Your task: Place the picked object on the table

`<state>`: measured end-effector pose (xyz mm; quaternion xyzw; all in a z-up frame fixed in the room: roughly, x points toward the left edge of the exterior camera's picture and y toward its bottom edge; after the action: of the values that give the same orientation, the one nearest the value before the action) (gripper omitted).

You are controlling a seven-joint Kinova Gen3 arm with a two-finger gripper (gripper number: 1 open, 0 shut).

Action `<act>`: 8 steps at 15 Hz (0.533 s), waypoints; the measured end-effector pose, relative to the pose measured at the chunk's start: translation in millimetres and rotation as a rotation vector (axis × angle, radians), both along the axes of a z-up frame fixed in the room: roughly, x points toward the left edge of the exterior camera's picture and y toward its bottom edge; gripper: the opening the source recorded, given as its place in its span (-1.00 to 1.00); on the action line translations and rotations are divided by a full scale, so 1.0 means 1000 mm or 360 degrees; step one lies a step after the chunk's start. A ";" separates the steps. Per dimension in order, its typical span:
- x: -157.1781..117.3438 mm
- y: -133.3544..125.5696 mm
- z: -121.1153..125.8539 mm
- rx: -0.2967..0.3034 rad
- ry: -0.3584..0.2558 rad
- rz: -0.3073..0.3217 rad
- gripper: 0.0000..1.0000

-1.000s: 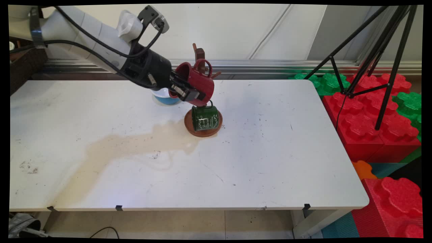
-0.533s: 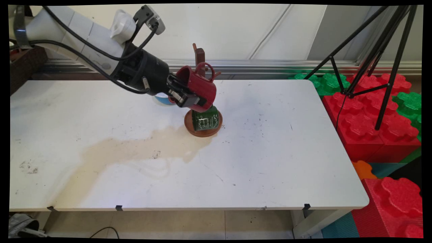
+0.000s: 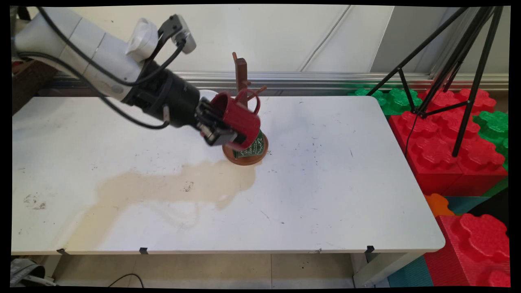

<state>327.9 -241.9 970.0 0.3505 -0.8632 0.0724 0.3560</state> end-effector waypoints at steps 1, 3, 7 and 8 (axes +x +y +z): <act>0.000 0.004 -0.001 0.0024 -0.0022 0.0003 -1.00; 0.001 0.014 -0.002 0.0081 -0.0090 0.0029 -1.00; 0.010 0.028 -0.003 0.0151 -0.0230 0.0051 -1.00; 0.014 0.032 -0.004 0.0172 -0.0277 0.0056 -1.00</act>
<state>342.1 -209.8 966.3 0.3767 -0.8872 0.0623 0.2591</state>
